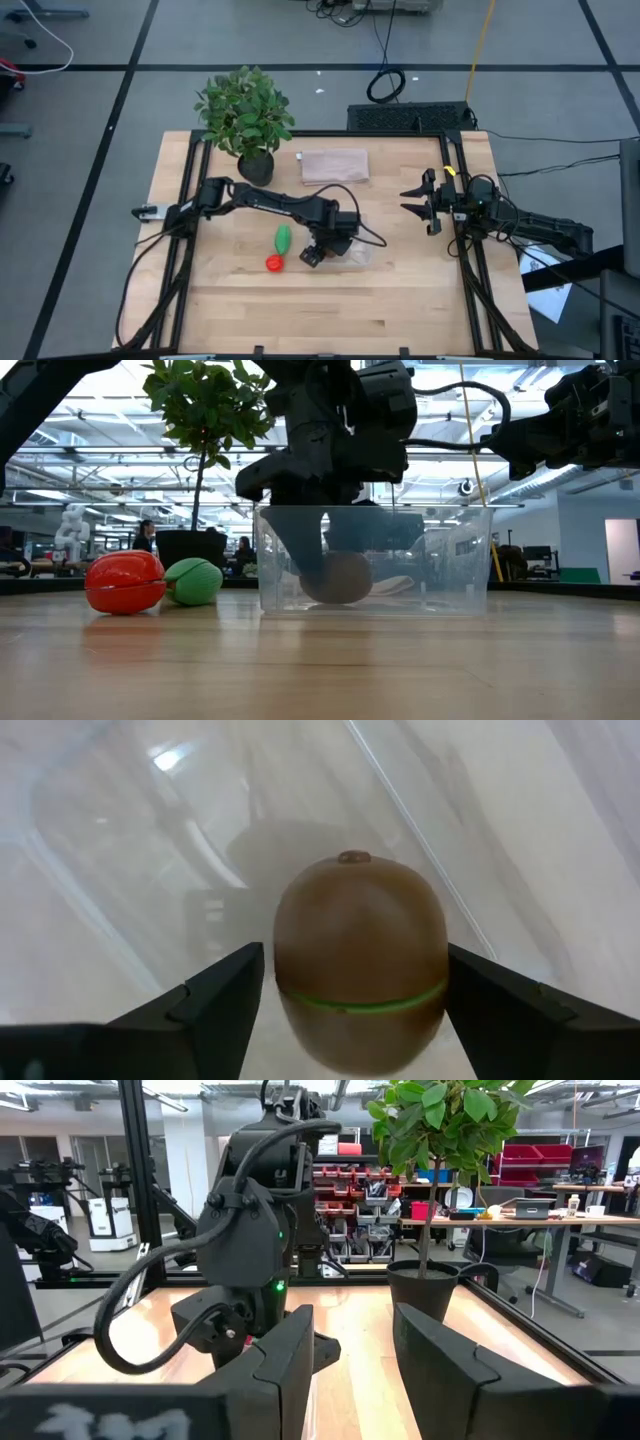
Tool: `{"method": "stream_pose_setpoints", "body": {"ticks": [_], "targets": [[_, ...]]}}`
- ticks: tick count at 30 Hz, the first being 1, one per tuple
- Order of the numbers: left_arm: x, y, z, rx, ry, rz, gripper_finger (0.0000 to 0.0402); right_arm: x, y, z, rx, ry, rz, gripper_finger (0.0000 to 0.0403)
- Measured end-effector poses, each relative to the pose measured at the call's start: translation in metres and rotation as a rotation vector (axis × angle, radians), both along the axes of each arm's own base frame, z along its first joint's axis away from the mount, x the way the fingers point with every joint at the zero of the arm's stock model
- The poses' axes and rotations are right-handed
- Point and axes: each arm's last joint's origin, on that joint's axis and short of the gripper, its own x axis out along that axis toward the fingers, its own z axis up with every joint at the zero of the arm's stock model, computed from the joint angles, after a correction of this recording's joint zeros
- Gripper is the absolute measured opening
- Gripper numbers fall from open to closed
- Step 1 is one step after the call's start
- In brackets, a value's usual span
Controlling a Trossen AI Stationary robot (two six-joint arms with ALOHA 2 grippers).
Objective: Pick and placing Produce into tupperware
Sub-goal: Put the brown kiwi into the transparent bin, then put the red tomato into the transparent bin
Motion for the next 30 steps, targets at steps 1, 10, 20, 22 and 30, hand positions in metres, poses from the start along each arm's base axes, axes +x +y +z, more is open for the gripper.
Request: {"method": "stream_pose_setpoints", "body": {"ticks": [1,10,20,22,30], "targets": [[0.0,0.0,0.002,0.005,0.001,0.001,0.0296,0.0,0.0,0.0,0.0,0.0,0.0,0.0132],[0.01,0.0,0.04,0.029,-0.059,0.003,0.0296,0.0,0.0,0.0,0.0,0.0,0.0,0.0132],[0.011,0.002,0.088,0.091,-0.089,0.014,0.0296,0.0,0.0,0.0,0.0,0.0,0.0,0.0132],[0.01,0.003,0.094,0.11,-0.094,0.019,0.0296,0.0,0.0,0.0,0.0,0.0,0.0,0.0132],[0.005,0.0,0.117,0.203,-0.101,0.019,0.0286,0.0,0.0,0.0,0.0,0.0,0.0,0.0132]]}}
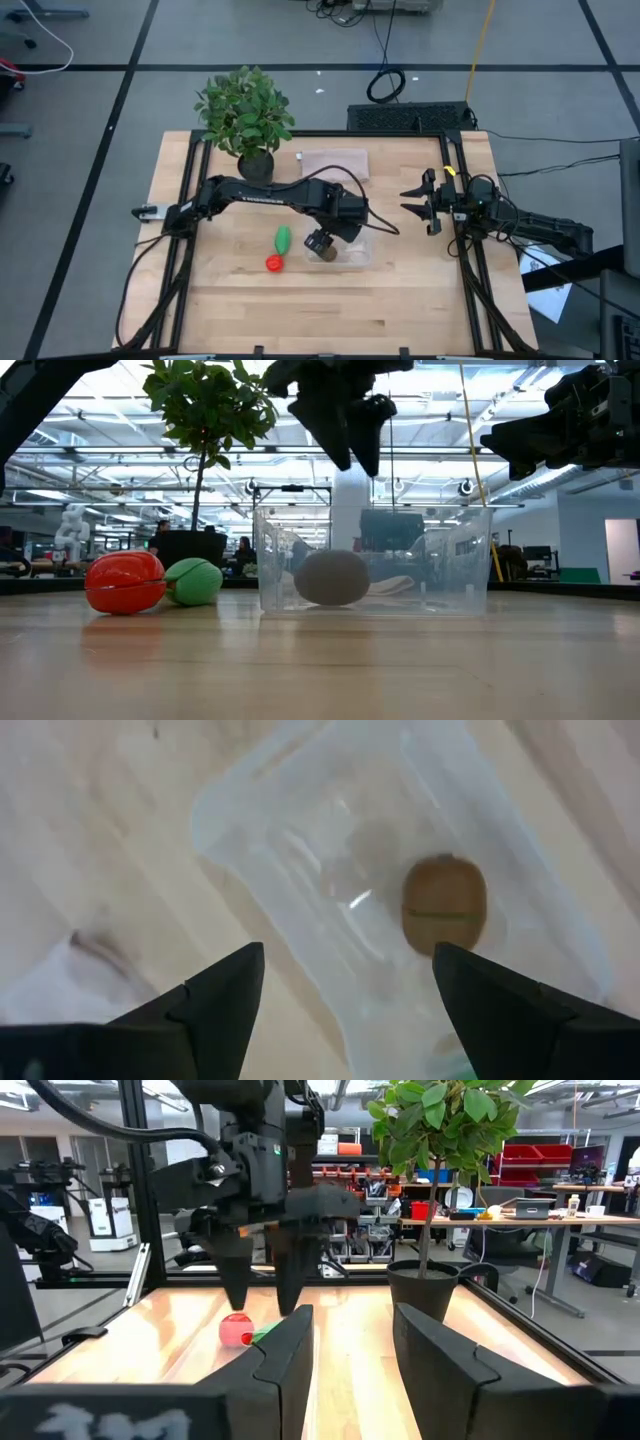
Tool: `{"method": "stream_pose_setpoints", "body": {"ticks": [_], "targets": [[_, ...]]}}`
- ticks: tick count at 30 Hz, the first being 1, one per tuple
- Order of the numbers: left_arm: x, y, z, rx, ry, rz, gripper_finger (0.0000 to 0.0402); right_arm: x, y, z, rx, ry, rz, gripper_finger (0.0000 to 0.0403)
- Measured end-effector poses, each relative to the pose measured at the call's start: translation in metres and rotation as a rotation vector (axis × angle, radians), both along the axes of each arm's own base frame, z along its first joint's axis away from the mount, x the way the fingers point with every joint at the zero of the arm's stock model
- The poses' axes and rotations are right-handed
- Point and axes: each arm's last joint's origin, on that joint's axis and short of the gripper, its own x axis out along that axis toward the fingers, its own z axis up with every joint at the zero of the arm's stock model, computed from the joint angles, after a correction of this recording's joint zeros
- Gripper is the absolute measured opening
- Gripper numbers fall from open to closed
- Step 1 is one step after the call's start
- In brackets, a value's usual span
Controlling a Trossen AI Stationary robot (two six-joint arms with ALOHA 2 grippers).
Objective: Pick and placing Produce into tupperware
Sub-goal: Put the red tomato into the transparent bin
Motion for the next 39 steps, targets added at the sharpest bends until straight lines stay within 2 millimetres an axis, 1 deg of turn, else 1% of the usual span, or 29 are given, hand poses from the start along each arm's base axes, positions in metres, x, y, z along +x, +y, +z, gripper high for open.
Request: {"method": "stream_pose_setpoints", "body": {"ticks": [2,4,8,13,14,15,17,22,29,32,36,39], "targets": [[-0.003,0.001,0.006,0.027,0.013,0.015,0.0262,0.0,0.0,0.0,0.0,0.0,0.0,0.0132],[-0.007,0.003,0.014,0.057,0.022,0.043,0.0228,0.0,0.0,0.0,0.0,0.0,0.0,0.0132],[-0.015,0.006,0.027,0.063,0.052,0.096,0.0142,0.0,0.0,0.0,0.0,0.0,0.0,0.0132],[-0.033,0.011,0.047,0.042,0.06,0.15,0.0034,0.0,0.0,0.0,0.0,0.0,0.0,0.0132],[-0.037,0.012,0.052,0.037,0.055,0.16,0.0018,0.0,0.0,0.0,0.0,0.0,0.001,0.0132],[-0.041,0.013,0.059,0.027,0.042,0.168,0.0009,0.0,0.0,0.0,-0.001,0.0,0.0,0.0132],[-0.05,0.015,0.073,0.011,0.004,0.185,0.0008,0.0,0.0,0.0,-0.002,0.0,0.0,0.0132],[-0.08,0.017,0.114,-0.021,-0.114,0.222,0.0002,0.0,0.0,0.0,-0.002,0.0,0.0,0.0132],[-0.134,0.021,0.176,-0.085,-0.353,0.286,0.0001,0.0,0.0,0.0,-0.001,-0.001,0.0,0.0132],[-0.156,0.019,0.199,-0.11,-0.473,0.277,0.0001,0.0,0.0,0.0,-0.001,-0.001,0.0,0.0132],[-0.182,0.016,0.221,-0.077,-0.597,0.286,0.0001,0.0,0.0,0.0,0.0,0.0,0.0,0.0132],[-0.197,0.017,0.23,-0.058,-0.64,0.315,0.0001,0.0,0.0,0.0,-0.001,0.0,0.0,0.0132]]}}
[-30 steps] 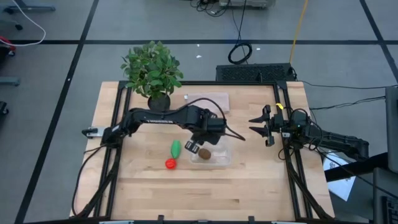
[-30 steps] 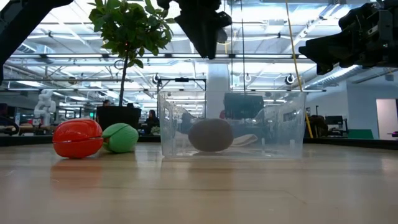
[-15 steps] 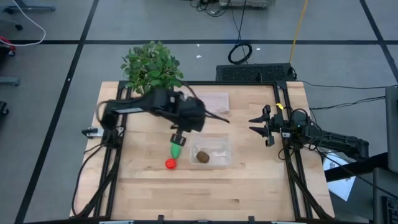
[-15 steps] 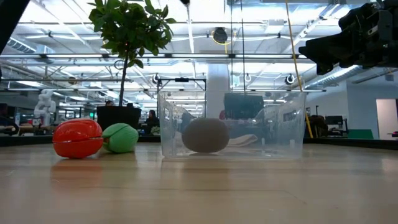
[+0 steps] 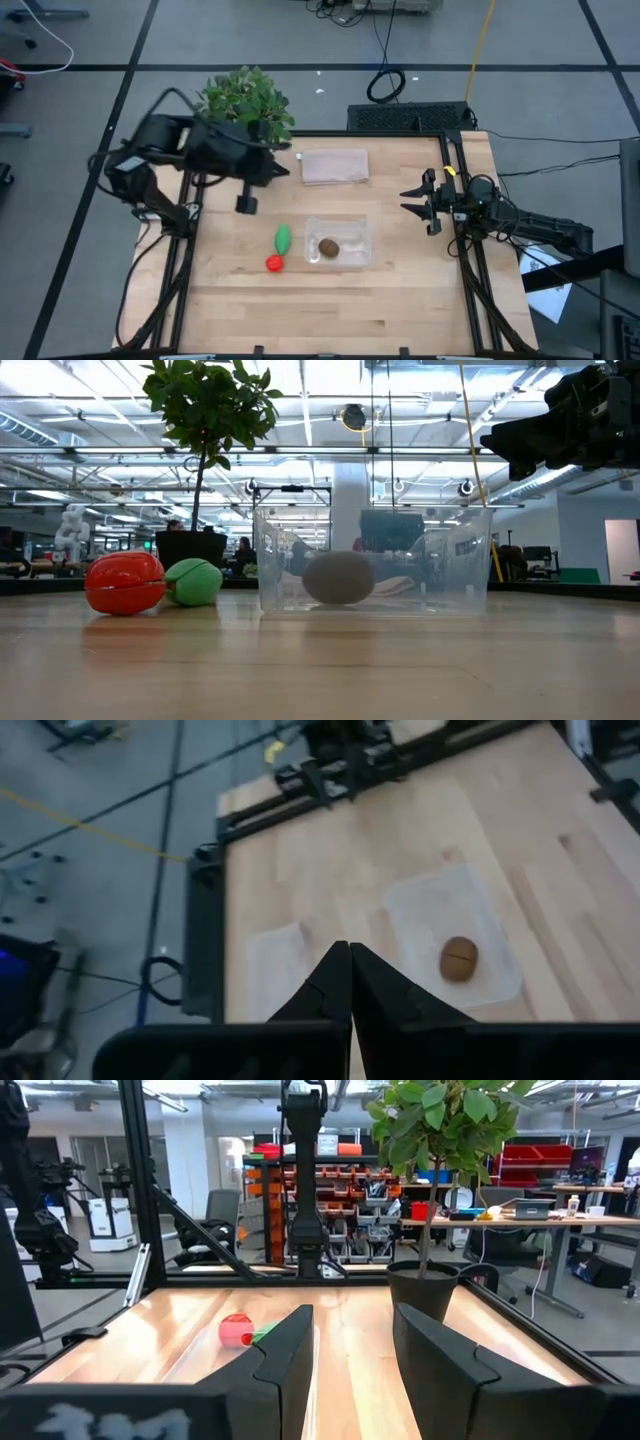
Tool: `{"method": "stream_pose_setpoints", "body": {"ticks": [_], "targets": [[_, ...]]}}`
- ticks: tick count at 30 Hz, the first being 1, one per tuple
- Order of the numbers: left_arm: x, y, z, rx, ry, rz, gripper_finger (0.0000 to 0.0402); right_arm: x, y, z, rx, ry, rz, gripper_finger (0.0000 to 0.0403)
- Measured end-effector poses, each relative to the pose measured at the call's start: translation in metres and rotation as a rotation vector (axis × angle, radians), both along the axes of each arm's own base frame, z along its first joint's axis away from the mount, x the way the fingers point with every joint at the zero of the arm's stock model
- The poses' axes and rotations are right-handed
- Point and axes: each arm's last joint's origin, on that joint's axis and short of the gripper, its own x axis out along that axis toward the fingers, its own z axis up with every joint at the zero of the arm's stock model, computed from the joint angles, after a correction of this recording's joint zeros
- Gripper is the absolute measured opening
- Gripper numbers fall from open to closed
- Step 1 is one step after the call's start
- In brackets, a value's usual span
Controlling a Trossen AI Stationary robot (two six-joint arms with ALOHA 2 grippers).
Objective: Pick and placing Produce into tupperware
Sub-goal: Put the red tomato into the transparent bin
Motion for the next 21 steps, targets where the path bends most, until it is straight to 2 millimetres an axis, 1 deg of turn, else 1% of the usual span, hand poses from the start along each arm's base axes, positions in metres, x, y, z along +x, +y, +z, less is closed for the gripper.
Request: {"method": "stream_pose_setpoints", "body": {"ticks": [4,7,11,15,21], "targets": [[-0.014,0.002,0.006,0.013,-0.02,0.023,0.0,0.0,0.0,0.0,0.0,0.0,0.0,0.0132],[-0.023,0.008,0.006,0.032,-0.012,0.081,0.0,0.0,0.0,0.0,0.001,0.001,0.0,0.0132],[-0.044,0.021,0.011,0.002,-0.043,0.183,0.0,0.0,0.0,0.0,0.001,0.001,0.0,0.0132],[-0.064,0.028,0.011,-0.025,-0.068,0.238,0.0,0.0,0.0,0.0,0.001,0.001,0.0,0.0132],[-0.086,0.035,0.008,-0.041,-0.196,0.293,0.0,0.0,0.0,0.0,0.001,0.001,0.0,0.0132]]}}
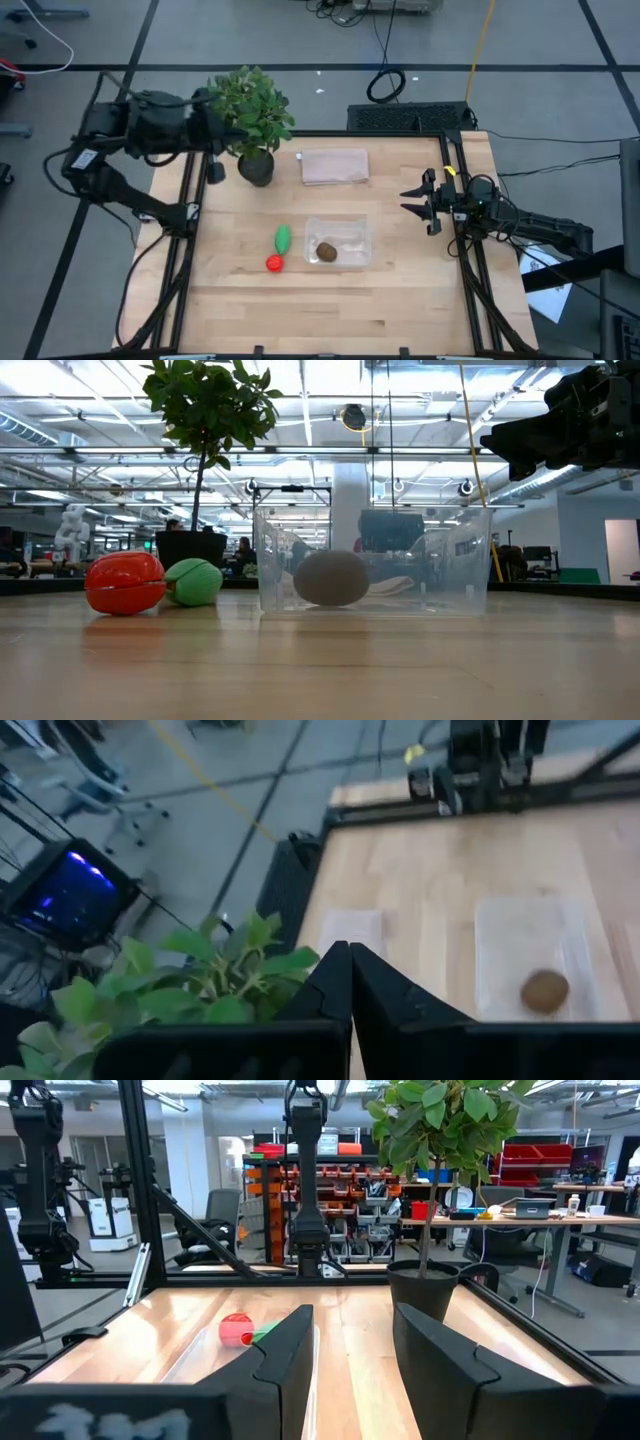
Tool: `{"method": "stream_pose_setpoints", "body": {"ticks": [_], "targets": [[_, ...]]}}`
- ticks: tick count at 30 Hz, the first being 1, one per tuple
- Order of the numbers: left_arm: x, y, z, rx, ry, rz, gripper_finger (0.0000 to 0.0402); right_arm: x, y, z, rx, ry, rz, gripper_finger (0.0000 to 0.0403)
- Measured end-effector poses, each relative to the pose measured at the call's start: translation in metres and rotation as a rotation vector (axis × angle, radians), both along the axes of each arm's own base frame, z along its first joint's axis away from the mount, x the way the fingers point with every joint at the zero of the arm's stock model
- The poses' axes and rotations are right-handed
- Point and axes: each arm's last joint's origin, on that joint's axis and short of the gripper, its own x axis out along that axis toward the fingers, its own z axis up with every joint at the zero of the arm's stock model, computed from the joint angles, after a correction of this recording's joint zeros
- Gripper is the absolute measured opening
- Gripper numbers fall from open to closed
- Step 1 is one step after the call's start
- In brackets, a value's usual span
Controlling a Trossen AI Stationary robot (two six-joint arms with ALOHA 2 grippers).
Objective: Pick and placing Produce into tupperware
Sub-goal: Put the red tomato into the transparent bin
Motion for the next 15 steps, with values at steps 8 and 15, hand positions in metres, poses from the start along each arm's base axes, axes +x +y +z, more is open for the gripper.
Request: {"method": "stream_pose_setpoints", "body": {"ticks": [8,15], "targets": [[-0.006,-0.001,-0.027,0.006,-0.176,-0.042,0.0,0.0,0.0,0.0,0.0,0.0,0.0,0.0132],[0.005,-0.003,-0.071,-0.002,-0.311,-0.142,0.0,0.0,0.0,0.0,0.002,0.0,0.0,0.0132]]}}
